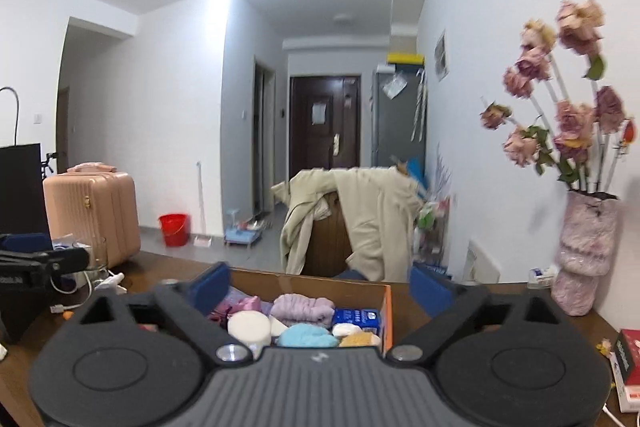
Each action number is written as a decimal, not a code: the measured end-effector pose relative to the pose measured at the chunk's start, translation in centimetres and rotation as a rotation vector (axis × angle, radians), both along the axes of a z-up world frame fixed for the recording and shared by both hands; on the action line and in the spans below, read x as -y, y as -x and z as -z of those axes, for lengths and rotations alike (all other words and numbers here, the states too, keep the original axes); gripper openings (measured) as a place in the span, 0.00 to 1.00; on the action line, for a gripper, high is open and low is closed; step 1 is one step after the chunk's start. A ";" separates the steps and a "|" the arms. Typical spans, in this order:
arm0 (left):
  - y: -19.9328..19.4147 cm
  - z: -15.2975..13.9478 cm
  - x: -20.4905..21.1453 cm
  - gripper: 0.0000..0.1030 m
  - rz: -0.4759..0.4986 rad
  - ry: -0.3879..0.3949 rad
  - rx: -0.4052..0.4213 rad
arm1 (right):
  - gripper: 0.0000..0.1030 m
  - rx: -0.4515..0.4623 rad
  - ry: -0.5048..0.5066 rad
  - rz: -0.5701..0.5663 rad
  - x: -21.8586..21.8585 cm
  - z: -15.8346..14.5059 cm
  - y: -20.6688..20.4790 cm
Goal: Organize soft objects
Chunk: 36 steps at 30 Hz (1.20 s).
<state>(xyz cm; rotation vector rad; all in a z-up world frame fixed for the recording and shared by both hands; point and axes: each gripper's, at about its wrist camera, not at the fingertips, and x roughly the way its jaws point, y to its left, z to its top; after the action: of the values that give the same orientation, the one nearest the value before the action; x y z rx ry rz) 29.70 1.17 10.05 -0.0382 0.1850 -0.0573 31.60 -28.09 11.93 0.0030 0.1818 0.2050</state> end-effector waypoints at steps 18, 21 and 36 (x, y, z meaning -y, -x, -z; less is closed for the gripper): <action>10.4 1.3 -0.4 1.00 -0.041 0.011 0.043 | 1.00 0.030 -0.007 0.062 -0.9 1.9 10.6; 14.7 2.4 -0.6 1.00 -0.049 0.031 0.067 | 1.00 0.041 -0.007 0.059 -1.8 2.9 14.3; 27.9 7.9 -1.8 1.00 -0.083 -0.060 0.021 | 1.00 -0.027 -0.033 -0.012 -6.6 9.6 28.7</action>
<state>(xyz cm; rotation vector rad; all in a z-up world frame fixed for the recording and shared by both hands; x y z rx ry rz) 1.81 2.96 2.17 0.0148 0.1637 0.0307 2.88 -21.51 2.32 0.0377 0.2050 0.2201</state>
